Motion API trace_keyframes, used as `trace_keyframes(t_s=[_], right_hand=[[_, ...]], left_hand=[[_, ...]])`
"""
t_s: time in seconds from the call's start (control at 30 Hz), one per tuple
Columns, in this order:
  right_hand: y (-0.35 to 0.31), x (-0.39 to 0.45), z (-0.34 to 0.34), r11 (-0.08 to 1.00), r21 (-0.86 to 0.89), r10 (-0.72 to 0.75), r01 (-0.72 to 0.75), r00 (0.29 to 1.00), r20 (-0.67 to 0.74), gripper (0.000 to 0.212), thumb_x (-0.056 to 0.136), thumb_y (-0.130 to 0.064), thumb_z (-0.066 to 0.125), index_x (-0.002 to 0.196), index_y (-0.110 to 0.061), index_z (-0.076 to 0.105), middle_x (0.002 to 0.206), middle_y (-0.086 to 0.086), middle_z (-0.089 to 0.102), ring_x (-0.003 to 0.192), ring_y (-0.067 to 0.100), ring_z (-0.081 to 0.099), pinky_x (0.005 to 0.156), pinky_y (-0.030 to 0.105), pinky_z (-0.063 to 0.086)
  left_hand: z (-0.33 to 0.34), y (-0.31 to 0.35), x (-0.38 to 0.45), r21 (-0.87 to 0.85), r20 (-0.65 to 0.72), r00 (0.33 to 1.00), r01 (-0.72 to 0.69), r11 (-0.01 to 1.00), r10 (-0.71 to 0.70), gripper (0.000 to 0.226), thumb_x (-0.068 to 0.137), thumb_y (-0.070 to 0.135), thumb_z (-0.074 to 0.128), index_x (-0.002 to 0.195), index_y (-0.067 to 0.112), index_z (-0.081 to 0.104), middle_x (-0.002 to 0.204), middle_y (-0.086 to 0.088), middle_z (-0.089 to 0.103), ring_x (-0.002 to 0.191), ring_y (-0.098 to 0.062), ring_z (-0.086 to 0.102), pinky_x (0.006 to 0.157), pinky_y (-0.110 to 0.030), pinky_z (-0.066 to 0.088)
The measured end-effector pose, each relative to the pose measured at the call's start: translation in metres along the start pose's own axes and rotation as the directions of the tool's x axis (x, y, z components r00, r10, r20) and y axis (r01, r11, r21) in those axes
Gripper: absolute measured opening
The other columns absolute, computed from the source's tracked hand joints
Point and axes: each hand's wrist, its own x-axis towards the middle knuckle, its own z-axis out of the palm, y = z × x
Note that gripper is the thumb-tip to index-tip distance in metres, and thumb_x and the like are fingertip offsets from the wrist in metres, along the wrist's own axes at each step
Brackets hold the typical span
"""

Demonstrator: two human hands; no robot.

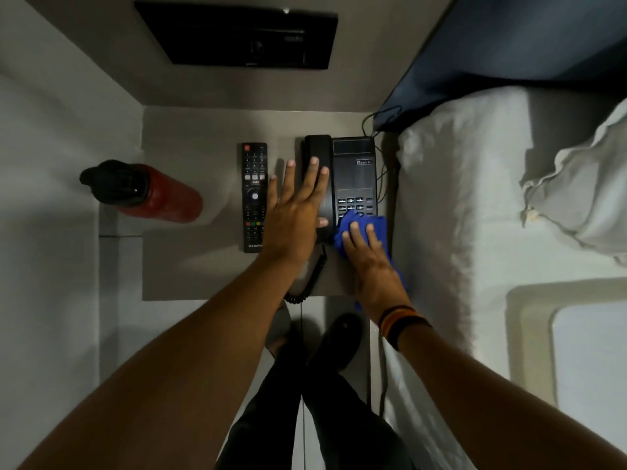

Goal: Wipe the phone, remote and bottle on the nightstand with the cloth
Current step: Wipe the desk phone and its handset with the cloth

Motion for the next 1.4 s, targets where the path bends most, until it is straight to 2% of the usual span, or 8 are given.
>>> trace_keyframes(t_s=[0.13,0.27,0.37,0.77,0.93,1.03,1.17,1.4], right_hand=[[0.000,-0.021,-0.012,1.000,0.010,0.017,-0.020,0.965,0.263,0.073,0.091,0.001,0.048,0.152,-0.034,0.028,0.165,-0.008,0.013,0.150,0.024,0.017,0.112,0.039,0.036],[-0.011,0.011,-0.059,0.938,0.332,0.196,-0.098,0.941,-0.277,0.062,0.084,0.001,0.053,0.140,-0.027,0.051,0.151,0.001,0.047,0.135,0.028,0.048,0.114,0.038,0.033],[-0.019,0.076,-0.094,0.964,0.254,0.186,-0.075,0.875,-0.447,0.068,0.083,0.011,0.048,0.143,-0.021,0.046,0.158,0.003,0.034,0.147,0.030,0.027,0.111,0.039,0.027],[-0.020,-0.001,-0.001,0.996,-0.041,0.084,-0.084,0.996,-0.008,0.093,0.084,0.010,0.048,0.158,-0.024,0.003,0.166,-0.001,-0.010,0.151,0.027,-0.011,0.118,0.049,0.027],[-0.036,-0.004,-0.035,0.860,0.454,0.321,-0.232,0.938,-0.128,0.070,0.089,-0.003,0.052,0.150,-0.034,0.035,0.150,0.006,0.047,0.128,0.029,0.053,0.108,0.039,0.042],[-0.055,-0.006,-0.057,0.802,0.585,0.332,-0.119,0.903,-0.271,0.068,0.093,-0.011,0.053,0.150,-0.037,0.028,0.114,-0.002,0.064,0.093,0.012,0.065,0.089,0.028,0.053],[-0.085,0.011,-0.071,0.761,0.647,0.000,0.040,0.998,-0.062,0.074,0.091,-0.015,0.059,0.155,-0.026,0.023,0.119,0.000,0.063,0.101,0.010,0.064,0.092,0.026,0.053],[-0.044,0.057,-0.076,0.740,0.667,0.220,-0.091,0.969,-0.112,0.061,0.095,-0.013,0.050,0.151,-0.031,0.033,0.151,0.006,0.042,0.131,0.026,0.050,0.106,0.047,0.047]], left_hand=[[0.001,-0.003,-0.001,-0.009,0.004,1.000,0.001,1.000,-0.001,0.093,0.103,0.041,0.063,0.170,0.024,0.001,0.180,-0.002,-0.007,0.164,-0.038,-0.009,0.132,-0.059,0.001],[0.005,-0.004,-0.001,-0.030,-0.013,1.000,0.000,1.000,0.000,0.094,0.102,0.037,0.065,0.170,0.024,0.003,0.180,-0.001,-0.004,0.164,-0.038,-0.008,0.132,-0.060,0.000],[0.004,-0.005,0.000,-0.029,0.008,1.000,-0.011,1.000,0.011,0.093,0.102,0.038,0.065,0.170,0.024,0.003,0.180,-0.001,-0.004,0.164,-0.039,-0.008,0.132,-0.061,0.001],[-0.004,-0.004,0.003,0.042,0.065,0.998,-0.022,0.999,0.019,0.092,0.105,0.042,0.058,0.170,0.025,-0.004,0.179,0.000,-0.012,0.163,-0.038,-0.014,0.132,-0.061,-0.002],[-0.013,0.001,-0.012,-0.198,-0.028,1.000,-0.011,0.980,0.006,0.071,0.109,0.039,0.055,0.168,0.018,0.023,0.178,-0.006,0.018,0.166,-0.033,0.003,0.133,-0.053,0.000],[-0.018,0.015,-0.051,-0.735,-0.128,0.962,0.072,0.675,-0.242,0.046,0.111,0.039,0.052,0.150,0.015,0.059,0.145,-0.010,0.067,0.140,-0.023,0.058,0.117,-0.041,0.048],[-0.026,0.018,-0.079,-0.959,0.252,0.936,0.275,0.065,-0.245,0.030,0.106,0.058,0.050,0.119,0.043,0.073,0.110,0.010,0.080,0.105,-0.002,0.075,0.083,-0.015,0.059],[-0.024,-0.025,-0.035,-0.940,0.251,0.846,0.329,0.091,-0.470,0.008,0.108,0.019,0.061,0.112,0.017,0.067,0.122,-0.023,0.072,0.107,-0.033,0.072,0.097,-0.048,0.059]])
